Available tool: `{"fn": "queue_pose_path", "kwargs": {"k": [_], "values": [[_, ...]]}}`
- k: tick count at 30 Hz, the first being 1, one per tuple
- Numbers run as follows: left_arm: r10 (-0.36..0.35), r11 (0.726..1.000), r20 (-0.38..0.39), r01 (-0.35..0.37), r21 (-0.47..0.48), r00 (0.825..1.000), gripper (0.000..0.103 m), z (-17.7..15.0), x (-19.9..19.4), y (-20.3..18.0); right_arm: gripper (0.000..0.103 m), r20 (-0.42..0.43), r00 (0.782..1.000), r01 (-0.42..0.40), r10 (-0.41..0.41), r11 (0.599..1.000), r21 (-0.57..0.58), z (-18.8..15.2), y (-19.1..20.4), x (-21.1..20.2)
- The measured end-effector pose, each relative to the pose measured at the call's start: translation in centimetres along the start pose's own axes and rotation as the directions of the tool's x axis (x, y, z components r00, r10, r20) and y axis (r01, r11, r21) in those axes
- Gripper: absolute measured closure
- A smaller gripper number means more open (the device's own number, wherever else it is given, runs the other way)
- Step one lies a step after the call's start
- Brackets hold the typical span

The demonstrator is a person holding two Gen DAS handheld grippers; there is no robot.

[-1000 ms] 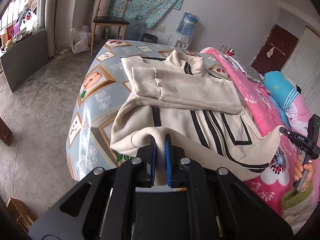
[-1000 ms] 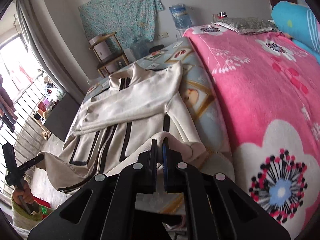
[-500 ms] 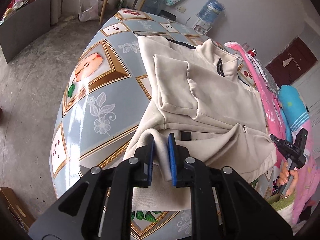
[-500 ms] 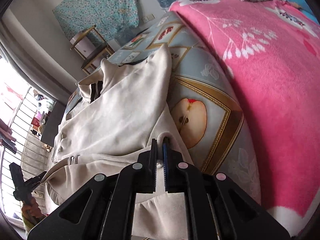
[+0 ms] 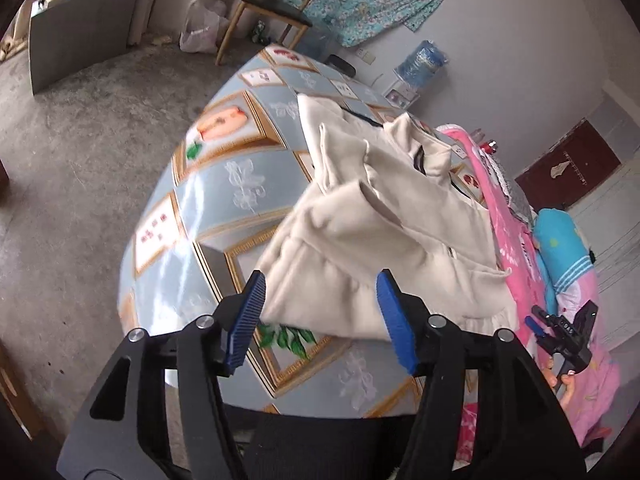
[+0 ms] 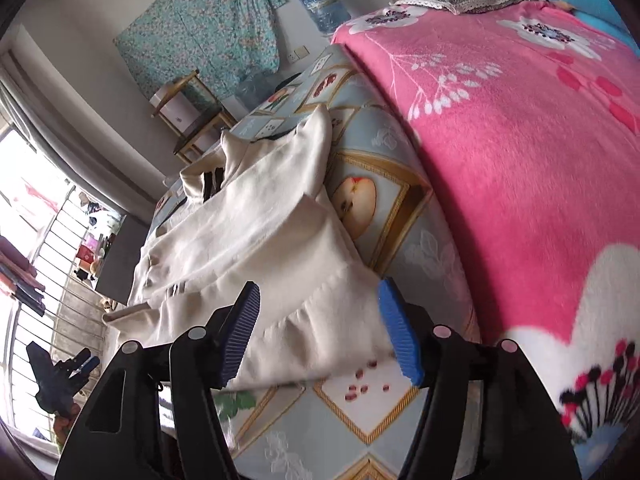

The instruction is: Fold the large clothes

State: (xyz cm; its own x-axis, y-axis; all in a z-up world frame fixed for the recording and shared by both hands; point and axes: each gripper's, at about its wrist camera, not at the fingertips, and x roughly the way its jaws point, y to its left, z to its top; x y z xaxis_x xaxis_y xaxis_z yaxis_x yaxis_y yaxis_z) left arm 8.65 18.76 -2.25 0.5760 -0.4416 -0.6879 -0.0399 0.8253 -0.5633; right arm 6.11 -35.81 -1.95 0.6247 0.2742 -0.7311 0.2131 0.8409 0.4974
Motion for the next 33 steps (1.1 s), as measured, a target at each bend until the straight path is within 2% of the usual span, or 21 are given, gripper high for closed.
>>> {"fn": "queue_pose_path", "kwargs": {"k": [2, 5, 7, 12, 14, 16, 18, 19, 21, 22, 24, 26, 29, 30, 33], "values": [[-0.067, 0.996, -0.044, 0.064, -0.07, 0.997, 0.042, -1.6, 1.4, 0.5, 0.039, -0.03, 1.0, -0.006, 0.007, 0.999, 0.034, -1.9, -0.7, 0.0], [-0.118, 0.973, -0.084, 0.099, -0.209, 0.989, 0.042, -3.0, 4.0, 1.6, 0.039, -0.07, 0.997, -0.026, 0.034, 0.995, 0.1, -4.1, -1.7, 0.8], [-0.16, 0.951, -0.033, 0.145, -0.274, 0.987, 0.04, -3.2, 4.4, 2.2, 0.039, -0.067, 0.997, -0.031, 0.041, 0.99, 0.138, -4.7, -2.3, 1.3], [-0.165, 0.898, 0.047, 0.17, -0.405, 0.985, 0.039, -2.7, 4.9, 3.3, 0.039, 0.0, 0.998, -0.069, 0.071, 0.978, 0.196, -4.1, -2.7, 2.2], [-0.138, 0.899, 0.07, 0.154, -0.409, 0.988, 0.04, -2.6, 5.1, 3.0, 0.039, 0.033, 0.997, -0.077, 0.071, 0.97, 0.229, -3.8, -2.9, 2.8], [-0.063, 0.926, 0.084, 0.089, -0.368, 0.995, 0.044, -2.4, 5.1, 1.9, 0.039, 0.072, 0.996, -0.062, 0.047, 0.97, 0.233, -3.2, -2.6, 3.2], [0.064, 0.959, 0.088, -0.037, -0.28, 0.994, 0.056, -2.5, 5.4, 0.2, 0.039, 0.102, 0.995, -0.019, -0.003, 0.978, 0.21, -2.8, -1.8, 3.7], [0.125, 0.968, 0.093, -0.101, -0.228, 0.988, 0.064, -2.4, 5.6, -0.7, 0.04, 0.119, 0.992, 0.017, -0.04, 0.982, 0.189, -2.6, -1.2, 4.0], [0.221, 0.972, 0.117, -0.208, -0.111, 0.968, 0.076, -2.5, 6.1, -2.4, 0.051, 0.143, 0.981, 0.115, -0.134, 0.984, 0.135, -2.2, 0.0, 4.6], [0.26, 0.966, 0.138, -0.256, -0.045, 0.956, 0.084, -2.6, 6.2, -3.4, 0.057, 0.156, 0.971, 0.166, -0.18, 0.981, 0.097, -2.0, 0.6, 4.7], [0.323, 0.935, 0.205, -0.346, 0.085, 0.924, 0.093, -3.1, 5.7, -5.5, 0.084, 0.194, 0.947, 0.259, -0.255, 0.966, 0.007, -1.8, 2.0, 4.5], [0.356, 0.891, 0.288, -0.416, 0.183, 0.889, 0.098, -3.8, 4.3, -7.7, 0.089, 0.236, 0.931, 0.302, -0.279, 0.951, -0.065, -1.7, 3.4, 3.4], [0.35, 0.833, 0.396, -0.475, 0.282, 0.849, 0.099, -4.9, 1.8, -10.6, 0.091, 0.287, 0.915, 0.331, -0.283, 0.934, -0.134, -1.7, 5.3, 1.2], [0.34, 0.819, 0.417, -0.483, 0.309, 0.843, 0.099, -5.2, 1.0, -11.4, 0.092, 0.294, 0.915, 0.328, -0.276, 0.933, -0.146, -1.8, 5.6, 0.5], [0.315, 0.792, 0.433, -0.485, 0.37, 0.845, 0.099, -5.9, -0.9, -13.0, 0.092, 0.303, 0.918, 0.319, -0.257, 0.931, -0.177, -2.1, 6.4, -1.8]]}}
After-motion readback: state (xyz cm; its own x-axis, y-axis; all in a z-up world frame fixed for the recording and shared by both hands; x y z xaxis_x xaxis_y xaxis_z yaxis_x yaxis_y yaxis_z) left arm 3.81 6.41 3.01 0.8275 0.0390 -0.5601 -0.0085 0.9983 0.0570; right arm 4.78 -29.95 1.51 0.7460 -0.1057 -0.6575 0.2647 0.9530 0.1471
